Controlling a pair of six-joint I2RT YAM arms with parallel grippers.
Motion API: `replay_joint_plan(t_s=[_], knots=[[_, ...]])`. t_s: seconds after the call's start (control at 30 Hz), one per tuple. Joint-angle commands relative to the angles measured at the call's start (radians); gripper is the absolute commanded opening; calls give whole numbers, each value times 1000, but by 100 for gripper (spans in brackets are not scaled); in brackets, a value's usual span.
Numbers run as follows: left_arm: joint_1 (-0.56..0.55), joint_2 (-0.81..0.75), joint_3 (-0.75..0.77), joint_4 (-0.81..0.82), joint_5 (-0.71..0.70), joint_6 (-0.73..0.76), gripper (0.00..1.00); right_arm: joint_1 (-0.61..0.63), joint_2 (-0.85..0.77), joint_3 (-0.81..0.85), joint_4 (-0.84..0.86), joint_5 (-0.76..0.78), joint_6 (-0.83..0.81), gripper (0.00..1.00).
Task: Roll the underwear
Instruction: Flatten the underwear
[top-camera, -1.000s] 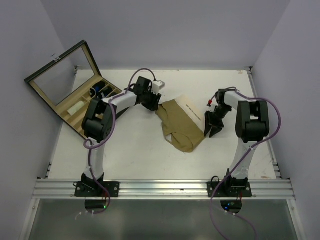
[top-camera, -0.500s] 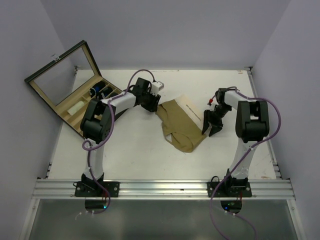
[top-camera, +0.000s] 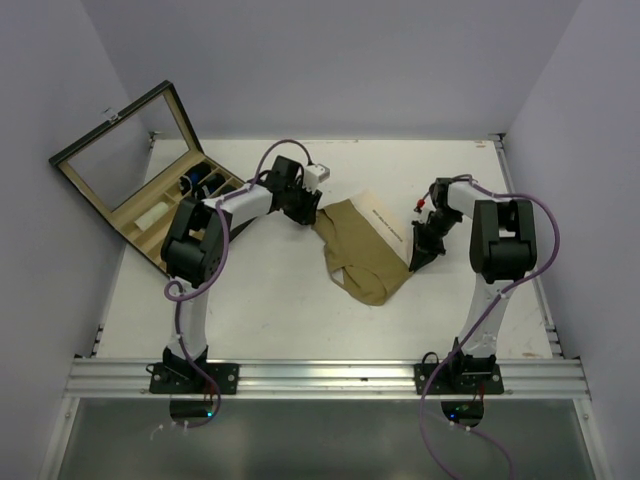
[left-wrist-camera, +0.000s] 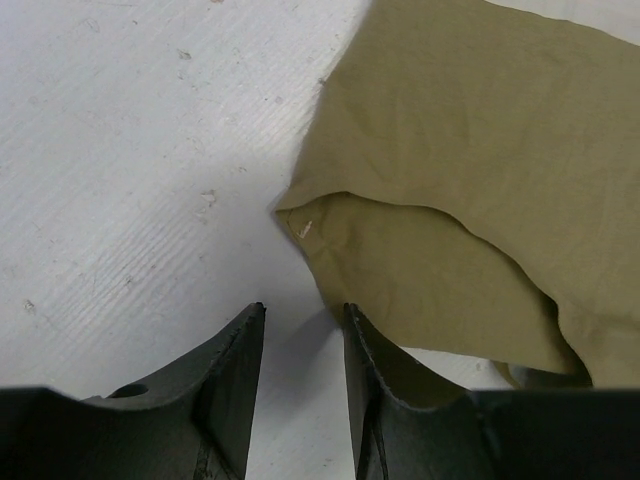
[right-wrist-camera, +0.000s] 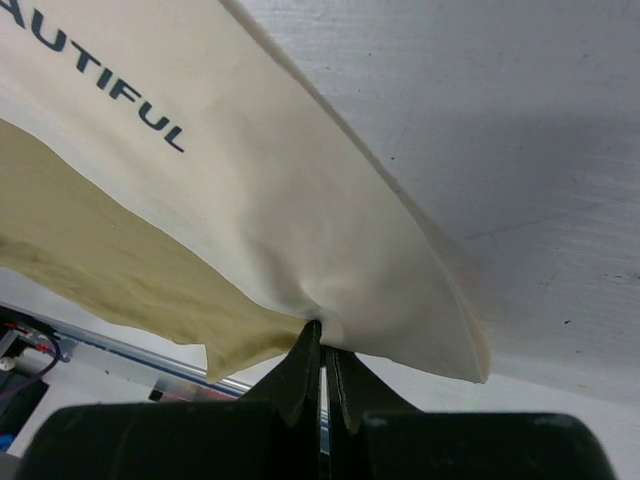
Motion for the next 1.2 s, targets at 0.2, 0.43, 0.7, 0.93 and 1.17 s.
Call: replay_joint_plan(t_s=[0.2, 0.43, 0.7, 0.93, 1.17], knots=[[11, -77, -10, 26, 171, -42, 45, -8, -2, 38, -15, -9, -20, 0], [-6, -24, 20, -46, 164, -10, 30, -20, 3, 54, -18, -22, -42, 0], [-58, 16, 200, -115, 138, -25, 0, -20, 12, 49, -10, -3, -77, 0], [-99, 30, 275, -227, -3, -24, 31, -22, 6, 54, -12, -2, -85, 0], [-82, -96, -10, -147, -60, -42, 47, -22, 9, 48, -4, -18, -89, 0]])
